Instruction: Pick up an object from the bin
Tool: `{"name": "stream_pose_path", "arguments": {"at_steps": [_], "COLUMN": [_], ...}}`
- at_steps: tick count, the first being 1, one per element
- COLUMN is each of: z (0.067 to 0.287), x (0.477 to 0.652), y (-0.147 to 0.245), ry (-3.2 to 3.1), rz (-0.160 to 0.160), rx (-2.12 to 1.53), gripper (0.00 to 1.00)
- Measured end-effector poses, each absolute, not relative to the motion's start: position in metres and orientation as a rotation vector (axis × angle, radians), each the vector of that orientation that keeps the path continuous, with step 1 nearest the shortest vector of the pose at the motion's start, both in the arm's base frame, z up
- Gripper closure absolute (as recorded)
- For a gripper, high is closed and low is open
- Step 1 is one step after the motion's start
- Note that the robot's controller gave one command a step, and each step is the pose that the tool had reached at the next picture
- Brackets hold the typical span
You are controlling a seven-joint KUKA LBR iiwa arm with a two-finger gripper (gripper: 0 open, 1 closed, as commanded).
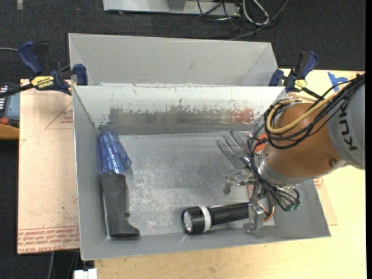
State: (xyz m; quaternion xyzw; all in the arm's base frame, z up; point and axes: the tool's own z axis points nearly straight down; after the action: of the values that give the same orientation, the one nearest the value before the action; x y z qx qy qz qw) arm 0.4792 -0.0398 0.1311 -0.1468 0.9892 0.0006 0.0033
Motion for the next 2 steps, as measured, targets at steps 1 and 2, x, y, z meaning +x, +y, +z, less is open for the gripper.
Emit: {"name": "stream_pose_path", "arguments": {"at_steps": [1,2], "z": [0.099,0.072], "x": [0.485,0.491], "y": [-0.037,-0.044], "ry": [2.992,3.056], "rz": [0.000,-0.001], "rx": [-0.927,-0.641], "gripper": [0.00,0.00]}}
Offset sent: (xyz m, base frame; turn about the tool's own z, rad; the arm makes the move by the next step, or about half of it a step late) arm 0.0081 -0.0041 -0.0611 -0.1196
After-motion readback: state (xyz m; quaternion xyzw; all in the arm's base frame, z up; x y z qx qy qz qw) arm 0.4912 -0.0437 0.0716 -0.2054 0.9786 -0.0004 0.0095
